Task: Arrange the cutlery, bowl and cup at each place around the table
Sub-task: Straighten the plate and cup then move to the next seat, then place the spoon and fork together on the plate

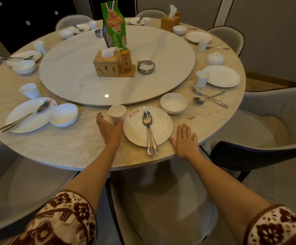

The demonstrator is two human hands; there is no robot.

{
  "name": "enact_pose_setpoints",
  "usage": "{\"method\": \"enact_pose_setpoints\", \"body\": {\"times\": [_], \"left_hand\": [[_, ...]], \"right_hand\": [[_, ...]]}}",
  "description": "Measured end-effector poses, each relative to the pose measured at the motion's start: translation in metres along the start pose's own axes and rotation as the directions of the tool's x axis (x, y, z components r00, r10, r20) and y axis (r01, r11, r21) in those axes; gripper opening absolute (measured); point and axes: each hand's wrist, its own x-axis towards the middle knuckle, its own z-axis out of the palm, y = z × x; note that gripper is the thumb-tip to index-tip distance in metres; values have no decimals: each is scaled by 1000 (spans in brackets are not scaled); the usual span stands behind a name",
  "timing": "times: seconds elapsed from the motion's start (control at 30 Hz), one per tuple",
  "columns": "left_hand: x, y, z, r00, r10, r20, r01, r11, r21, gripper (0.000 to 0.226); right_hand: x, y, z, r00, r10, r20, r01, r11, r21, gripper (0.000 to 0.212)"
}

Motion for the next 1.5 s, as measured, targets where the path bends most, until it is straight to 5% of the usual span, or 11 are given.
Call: {"method": "enact_pose_setpoints", "body": {"times": [0.3,0.53,0.9,1.2,1.5], "left_hand": [[-60,30,31,983,164,-88,-153,981,118,73],[-122,68,88,979,176,-99,-146,955,260,66],[-175,119,203,909,275,312,-389,828,404,52],[-176,152,320,922,181,342,-306,882,358,13],[-146,183,431,980,-197,14,171,883,437,26]], "right_hand": [[0,7,-1,996,-91,14,91,995,41,78],[9,64,-31,922,-386,38,384,922,52,71],[42,161,-89,958,-224,-181,264,935,237,43],[112,235,-125,943,-189,-272,258,934,246,26],[226,267,-150,838,-535,-105,545,812,208,29]]}}
